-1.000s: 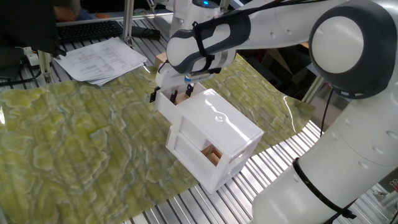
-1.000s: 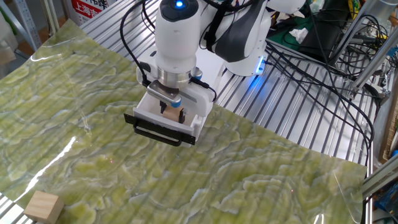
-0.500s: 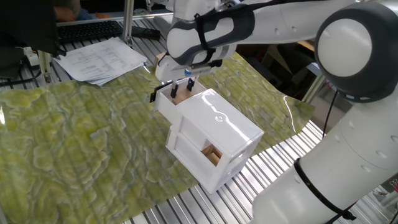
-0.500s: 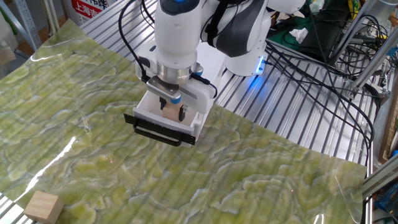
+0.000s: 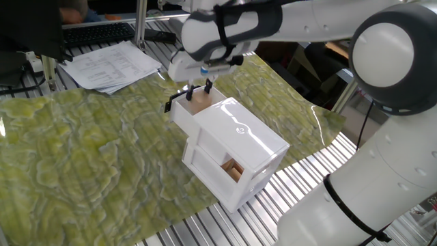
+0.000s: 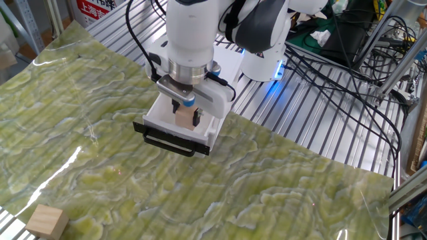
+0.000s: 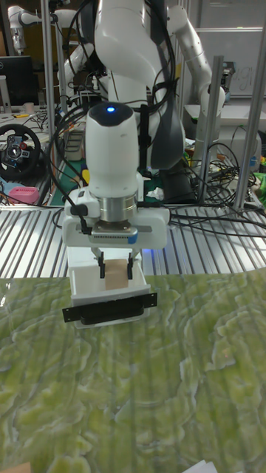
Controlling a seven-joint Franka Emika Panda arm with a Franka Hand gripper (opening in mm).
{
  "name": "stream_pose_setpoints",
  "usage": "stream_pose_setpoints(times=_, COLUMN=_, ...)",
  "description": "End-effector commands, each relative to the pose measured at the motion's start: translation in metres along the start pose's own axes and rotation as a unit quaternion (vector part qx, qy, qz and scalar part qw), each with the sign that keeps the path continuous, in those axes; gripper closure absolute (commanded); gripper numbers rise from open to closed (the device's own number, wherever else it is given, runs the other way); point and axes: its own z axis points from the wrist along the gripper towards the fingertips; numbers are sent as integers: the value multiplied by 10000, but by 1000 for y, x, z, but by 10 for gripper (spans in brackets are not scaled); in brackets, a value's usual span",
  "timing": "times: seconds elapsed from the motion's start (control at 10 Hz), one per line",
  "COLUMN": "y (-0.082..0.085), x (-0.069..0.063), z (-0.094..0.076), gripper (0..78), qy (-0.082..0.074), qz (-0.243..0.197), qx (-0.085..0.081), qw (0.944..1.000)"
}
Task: Take something out of a drawer
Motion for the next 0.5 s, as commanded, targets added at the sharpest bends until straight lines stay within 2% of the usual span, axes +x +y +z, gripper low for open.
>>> stream_pose_setpoints(times=0.1, y=0, x=-11, z=-15, gripper=763, qy=69, qz=223, qx=7, qw=9997)
stream_pose_setpoints(times=0.3, y=-2, x=-14, z=-18, gripper=763, qy=115, qz=319, qx=8, qw=9994)
stream_pose_setpoints(times=0.5, y=-6, x=-22, z=-36, gripper=763, qy=208, qz=545, qx=15, qw=9983)
